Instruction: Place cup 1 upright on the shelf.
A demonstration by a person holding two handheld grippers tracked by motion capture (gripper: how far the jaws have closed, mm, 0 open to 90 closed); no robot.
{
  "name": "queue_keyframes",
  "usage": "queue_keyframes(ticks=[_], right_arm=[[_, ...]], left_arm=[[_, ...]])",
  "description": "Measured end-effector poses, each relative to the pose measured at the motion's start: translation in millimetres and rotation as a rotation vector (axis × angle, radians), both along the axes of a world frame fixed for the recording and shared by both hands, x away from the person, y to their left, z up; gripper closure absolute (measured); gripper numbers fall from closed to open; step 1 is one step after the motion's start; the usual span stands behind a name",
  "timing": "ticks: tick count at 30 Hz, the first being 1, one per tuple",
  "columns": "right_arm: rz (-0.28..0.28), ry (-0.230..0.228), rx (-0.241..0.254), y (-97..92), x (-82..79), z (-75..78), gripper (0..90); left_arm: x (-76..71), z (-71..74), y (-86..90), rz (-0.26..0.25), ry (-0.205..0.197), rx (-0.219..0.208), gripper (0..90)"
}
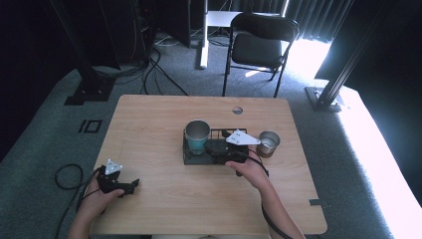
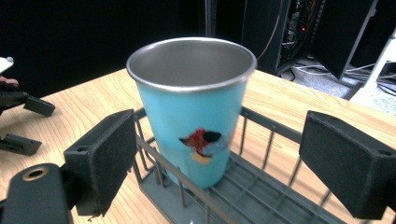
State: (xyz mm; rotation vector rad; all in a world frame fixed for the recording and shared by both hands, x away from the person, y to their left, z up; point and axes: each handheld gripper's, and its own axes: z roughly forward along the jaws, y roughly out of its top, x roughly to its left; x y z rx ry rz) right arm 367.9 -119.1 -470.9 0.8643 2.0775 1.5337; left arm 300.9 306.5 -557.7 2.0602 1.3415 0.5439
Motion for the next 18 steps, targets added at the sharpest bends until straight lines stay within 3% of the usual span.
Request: queue_keyframes(ticks=[18], right_arm=[[-0.077,0.002,-0.012,-54.8,-22.1,-7.3,11.0]], left_arm=[[0.0,0.1,0.0,-0.001,0.001,0.000,0.3]])
